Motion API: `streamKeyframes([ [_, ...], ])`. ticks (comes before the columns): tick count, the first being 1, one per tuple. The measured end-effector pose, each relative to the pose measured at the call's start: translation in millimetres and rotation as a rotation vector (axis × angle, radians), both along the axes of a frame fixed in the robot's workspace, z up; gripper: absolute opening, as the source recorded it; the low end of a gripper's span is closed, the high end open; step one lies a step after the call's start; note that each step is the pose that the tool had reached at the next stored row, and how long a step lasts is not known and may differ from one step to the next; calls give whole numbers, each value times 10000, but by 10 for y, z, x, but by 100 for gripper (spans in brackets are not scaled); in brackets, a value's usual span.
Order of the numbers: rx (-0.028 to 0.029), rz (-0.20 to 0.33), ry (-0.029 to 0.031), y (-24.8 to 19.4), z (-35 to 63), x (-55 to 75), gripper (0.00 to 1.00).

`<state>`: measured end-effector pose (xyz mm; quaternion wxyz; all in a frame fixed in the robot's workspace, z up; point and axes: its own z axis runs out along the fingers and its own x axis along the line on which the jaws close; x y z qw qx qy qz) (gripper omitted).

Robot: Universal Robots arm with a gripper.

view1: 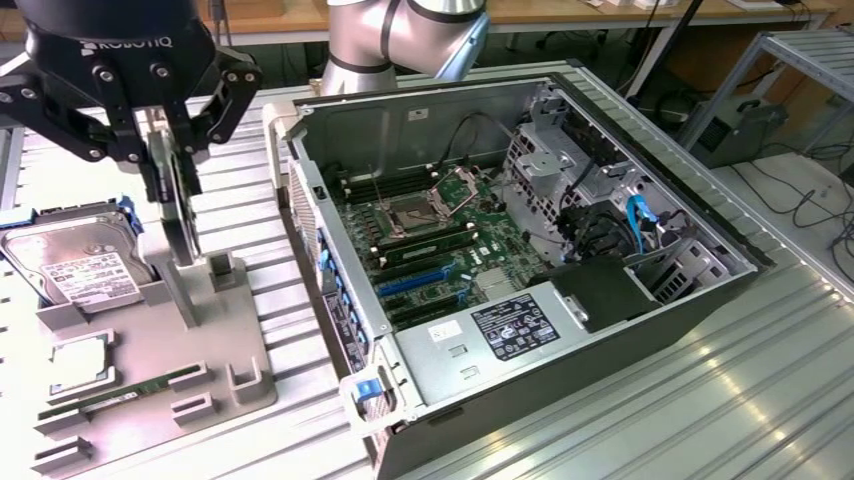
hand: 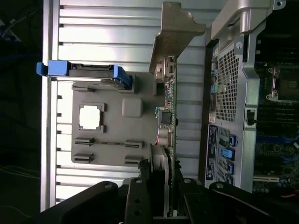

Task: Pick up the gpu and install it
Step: 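Pick up the gpu and move the gpu toward the slot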

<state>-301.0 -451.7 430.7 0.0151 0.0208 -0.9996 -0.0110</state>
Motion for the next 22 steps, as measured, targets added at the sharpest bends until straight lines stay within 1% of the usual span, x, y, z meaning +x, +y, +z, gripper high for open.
streamKeyframes([
  [1, -41, 0, -31, 0, 0, -1, 28],
  [2, -72, 0, -75, 1, 1, 0, 28],
  [4, -72, 1, -137, 2, -2, 0, 28],
  [5, -59, 1, -167, 2, -5, 0, 28],
  [7, -52, -1, -242, 3, -8, -2, 28],
  [8, -52, -1, -264, 3, -8, -1, 28],
  [9, -52, 1, -273, 2, -9, -1, 28],
  [16, -51, -2, -275, 6, -9, 4, 28],
  [22, -51, -1, -275, 6, -9, 50, 28],
])
